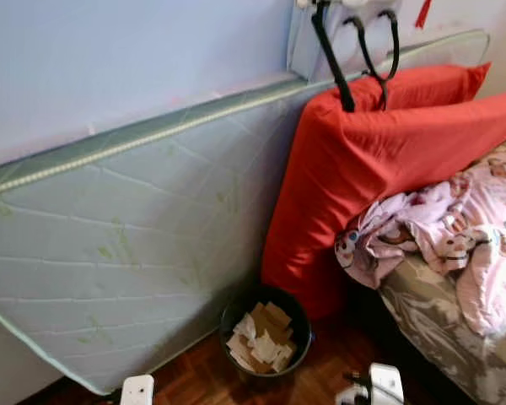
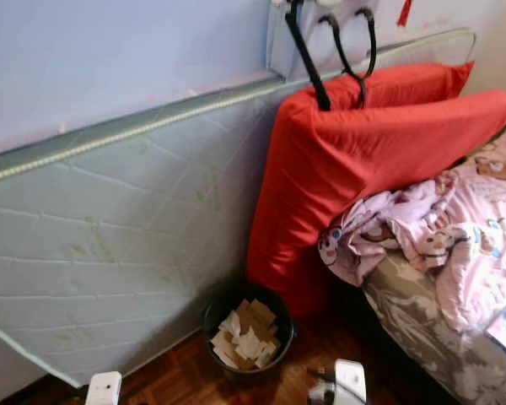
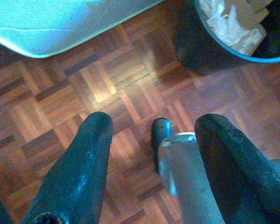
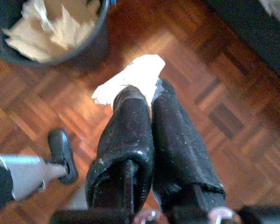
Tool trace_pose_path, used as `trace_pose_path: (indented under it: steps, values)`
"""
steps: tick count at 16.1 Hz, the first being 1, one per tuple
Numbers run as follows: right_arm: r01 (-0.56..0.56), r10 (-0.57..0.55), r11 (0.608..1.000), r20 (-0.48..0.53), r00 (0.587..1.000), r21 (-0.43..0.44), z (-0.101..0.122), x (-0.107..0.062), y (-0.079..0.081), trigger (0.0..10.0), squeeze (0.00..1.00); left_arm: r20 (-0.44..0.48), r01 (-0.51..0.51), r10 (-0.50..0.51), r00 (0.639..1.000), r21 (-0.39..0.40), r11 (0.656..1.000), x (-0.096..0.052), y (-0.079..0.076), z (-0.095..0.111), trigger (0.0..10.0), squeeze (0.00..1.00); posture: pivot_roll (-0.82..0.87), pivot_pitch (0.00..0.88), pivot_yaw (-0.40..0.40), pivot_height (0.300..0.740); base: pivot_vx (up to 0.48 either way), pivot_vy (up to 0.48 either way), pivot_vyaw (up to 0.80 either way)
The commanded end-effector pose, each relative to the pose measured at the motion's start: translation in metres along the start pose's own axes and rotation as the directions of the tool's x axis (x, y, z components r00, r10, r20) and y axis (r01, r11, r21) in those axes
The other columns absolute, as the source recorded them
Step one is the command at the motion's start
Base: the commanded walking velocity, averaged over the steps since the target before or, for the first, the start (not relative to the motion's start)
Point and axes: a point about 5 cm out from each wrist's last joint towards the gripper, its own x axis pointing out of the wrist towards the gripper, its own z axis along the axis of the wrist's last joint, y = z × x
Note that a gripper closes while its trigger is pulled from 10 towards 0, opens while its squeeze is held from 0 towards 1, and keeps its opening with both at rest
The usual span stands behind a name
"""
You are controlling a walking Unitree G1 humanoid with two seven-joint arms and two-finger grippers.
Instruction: Clean up the room
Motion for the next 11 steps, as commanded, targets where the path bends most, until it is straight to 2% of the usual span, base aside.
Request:
trace_pose_path:
  steps: [1, 5, 11]
  values:
    - [-0.002, 0.002, 1.000, 0.013, 1.000, -0.016, 0.0067, 0.0015, -0.0006, 10.0, 0.00, -0.004, -0.003, 0.003, 1.000, -0.025, 1.000, -0.0012, 0.0012, -0.0039, 10.0, 0.00, 0.01, 0.000, -0.025, 0.740, 0.000, 0.000, 0.00]
    - [-0.004, 0.004, 1.000, 0.018, 1.000, -0.024, 0.0076, 0.0016, -0.0002, 10.0, 0.00, -0.004, 0.001, -0.001, 1.000, -0.037, 0.999, -0.0011, 0.0003, -0.0041, 10.0, 0.00, 0.01, 0.000, -0.028, 0.740, 0.000, 0.000, 0.00]
    - [-0.014, 0.014, 1.000, 0.026, 1.000, -0.018, 0.0091, 0.0019, 0.0009, 10.0, 0.00, -0.012, 0.005, -0.006, 1.000, -0.032, 0.999, -0.0010, 0.0002, -0.0046, 10.0, 0.00, 0.01, 0.000, -0.025, 0.740, 0.000, 0.000, 0.78]
